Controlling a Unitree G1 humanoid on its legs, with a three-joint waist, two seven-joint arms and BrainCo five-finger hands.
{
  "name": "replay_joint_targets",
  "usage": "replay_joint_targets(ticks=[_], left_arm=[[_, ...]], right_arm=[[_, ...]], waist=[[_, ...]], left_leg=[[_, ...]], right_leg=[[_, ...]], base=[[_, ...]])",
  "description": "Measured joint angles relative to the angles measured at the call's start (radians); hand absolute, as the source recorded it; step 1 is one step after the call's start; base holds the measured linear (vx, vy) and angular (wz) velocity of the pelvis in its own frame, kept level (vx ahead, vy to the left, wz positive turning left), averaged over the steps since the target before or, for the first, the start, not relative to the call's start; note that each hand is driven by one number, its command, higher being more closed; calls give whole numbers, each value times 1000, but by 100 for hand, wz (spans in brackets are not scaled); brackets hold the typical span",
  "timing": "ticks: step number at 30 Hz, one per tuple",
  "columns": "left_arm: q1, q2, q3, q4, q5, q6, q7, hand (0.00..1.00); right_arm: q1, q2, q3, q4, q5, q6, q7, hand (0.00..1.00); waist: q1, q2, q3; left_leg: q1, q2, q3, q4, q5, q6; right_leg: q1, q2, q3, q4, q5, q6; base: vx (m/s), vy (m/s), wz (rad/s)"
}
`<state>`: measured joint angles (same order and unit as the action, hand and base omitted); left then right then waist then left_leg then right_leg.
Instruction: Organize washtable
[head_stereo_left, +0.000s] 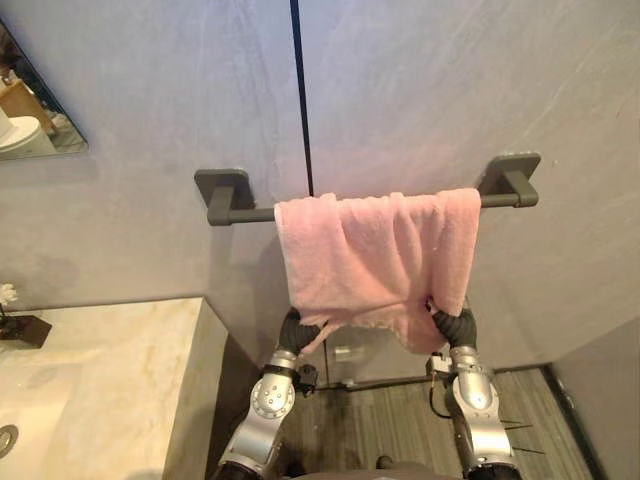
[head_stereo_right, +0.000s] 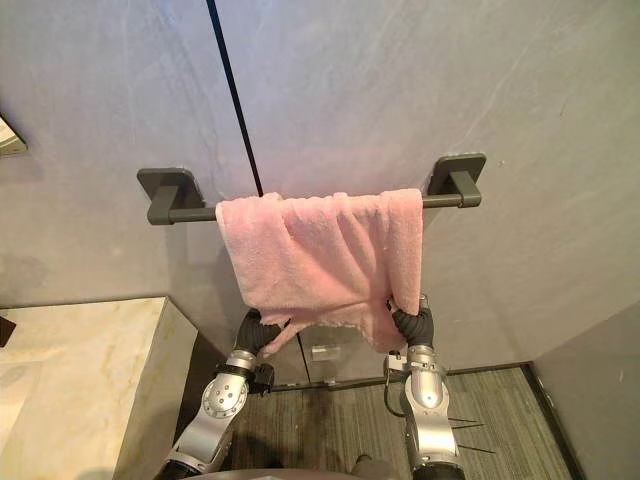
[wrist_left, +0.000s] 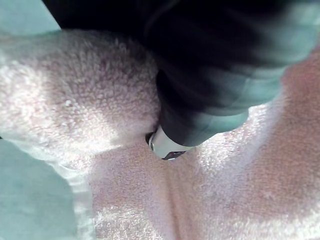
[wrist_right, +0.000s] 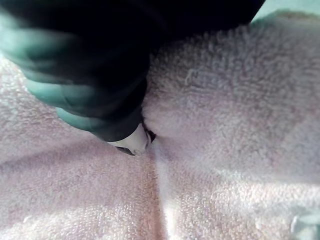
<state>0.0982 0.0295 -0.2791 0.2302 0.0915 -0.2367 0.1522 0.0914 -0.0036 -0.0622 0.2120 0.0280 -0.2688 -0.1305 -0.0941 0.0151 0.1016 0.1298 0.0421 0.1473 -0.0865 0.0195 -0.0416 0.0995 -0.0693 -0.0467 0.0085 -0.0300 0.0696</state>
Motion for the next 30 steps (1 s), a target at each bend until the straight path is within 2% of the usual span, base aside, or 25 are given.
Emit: replay_joint_targets(ticks=[10, 17, 18, 20, 21, 26, 30], left_arm=[[35, -18, 79, 69, -22, 7, 0, 100], [39, -41, 98, 107, -41, 6, 1, 100], [38, -45, 98, 125, -42, 0, 2, 100], [38, -45, 100, 134, -42, -7, 2, 100], [37, -45, 103, 135, -43, -9, 2, 0], [33, -44, 127, 163, -64, -10, 2, 0], [33, -40, 129, 170, -82, -8, 1, 0]], right_arm=[[-56, 50, 2, 134, 1, -17, 48, 100], [-68, 55, 5, 181, 1, -18, 49, 100], [-80, 55, 5, 207, 1, -19, 49, 0], [-96, 53, 0, 238, 1, -19, 47, 0], [-101, 50, -1, 251, 1, -18, 46, 0], [-101, 47, -20, 303, 10, -17, 26, 0], [-93, 37, -31, 320, 42, -9, 13, 0]], waist=[[2, 3, 1], [21, -7, -3], [20, -10, -5], [19, -12, -5], [19, -14, -4], [19, -28, -8], [19, -29, -9]], left_leg=[[12, -1, -5, -5, -2, -3], [20, -3, -23, -9, 2, 2], [20, -4, -29, -9, 2, 2], [20, -4, -31, -9, 2, 2], [20, -4, -31, -9, 2, 2], [15, -6, -33, -9, 2, 2], [15, -5, -30, -9, 2, 2]], right_leg=[[4, -1, -5, 6, -1, 0], [20, -3, -30, 2, -6, -1], [22, -4, -35, 2, -8, -1], [22, -4, -36, 1, -8, -1], [22, -4, -37, 0, -8, -1], [22, -5, -37, -8, -8, -1], [23, -5, -35, -12, -8, -1]], base=[[-33, -14, 1], [-23, -20, 8], [-9, -21, 10], [-4, -10, 3], [0, 0, 0], [0, 0, 0], [0, 0, 0]])
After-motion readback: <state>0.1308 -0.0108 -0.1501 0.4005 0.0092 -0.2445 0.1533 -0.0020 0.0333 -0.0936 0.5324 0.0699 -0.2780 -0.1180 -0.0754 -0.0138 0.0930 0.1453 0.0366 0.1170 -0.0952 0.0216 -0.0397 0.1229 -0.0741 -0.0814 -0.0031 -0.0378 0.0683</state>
